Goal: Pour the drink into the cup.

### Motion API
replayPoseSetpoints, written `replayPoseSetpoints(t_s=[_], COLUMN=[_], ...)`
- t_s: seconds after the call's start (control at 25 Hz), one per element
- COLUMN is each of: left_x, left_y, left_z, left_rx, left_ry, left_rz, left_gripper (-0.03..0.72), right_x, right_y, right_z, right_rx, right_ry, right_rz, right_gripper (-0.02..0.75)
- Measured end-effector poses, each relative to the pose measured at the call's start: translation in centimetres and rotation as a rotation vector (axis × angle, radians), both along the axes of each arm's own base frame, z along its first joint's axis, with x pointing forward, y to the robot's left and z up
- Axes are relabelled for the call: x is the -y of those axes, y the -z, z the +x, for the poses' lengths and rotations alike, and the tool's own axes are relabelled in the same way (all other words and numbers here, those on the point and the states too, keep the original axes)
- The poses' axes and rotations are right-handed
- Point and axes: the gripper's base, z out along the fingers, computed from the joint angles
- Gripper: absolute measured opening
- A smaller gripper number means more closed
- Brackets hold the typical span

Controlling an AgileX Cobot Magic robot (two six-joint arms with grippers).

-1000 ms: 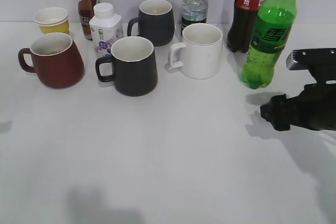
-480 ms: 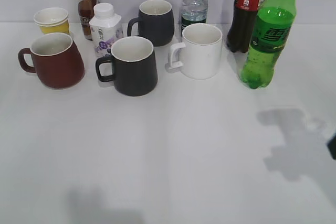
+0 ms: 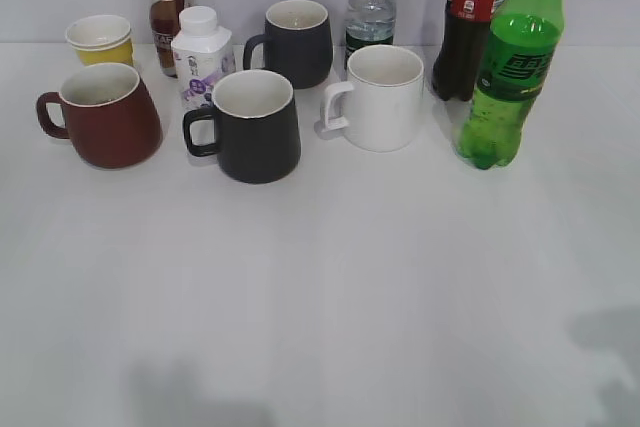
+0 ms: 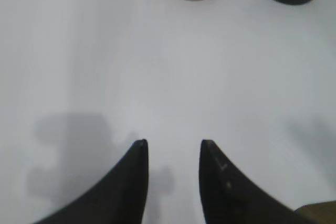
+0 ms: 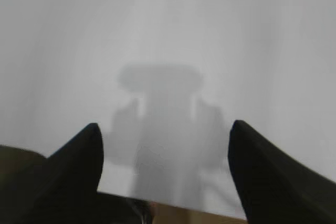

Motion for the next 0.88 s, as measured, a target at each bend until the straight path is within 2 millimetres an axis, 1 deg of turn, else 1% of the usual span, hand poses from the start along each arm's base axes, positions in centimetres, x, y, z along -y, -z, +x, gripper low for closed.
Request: replayPoseSetpoints(t_s=[0.12, 0.2, 0.28, 0.48, 0.88], left_x=[-0.2, -0.3, -0.3, -0.3, -0.3], left_y=[1.7, 1.7, 1.6, 2.3, 2.3], left_z=[-1.2, -1.6, -1.5, -1.0, -1.0], left_rx=[0.050, 0.108, 0.157, 0.160, 0.165], left_ry=[0.045, 0.053, 0.056, 0.060, 0.061], left_rz=[0.047, 0.049, 0.049, 0.069, 0.072], left_gripper=[0.257, 0.257, 0.256, 0.256, 0.244], right_x=[0.9, 1.3, 1.5, 1.6, 1.6], right_y=[0.6, 0.4, 0.5, 0.9, 0.9], right_z=[-2.1, -3.2, -3.9, -4.2, -4.2], right_rx=[0.121, 0.212, 0.299, 0.324, 0.331], right_ry=[0.009, 0.012, 0.012, 0.007, 0.005], right_rz=[0.008, 0.031, 0.051, 0.042, 0.041], right_gripper=[0.554, 0.554, 0.554, 0.554, 0.554])
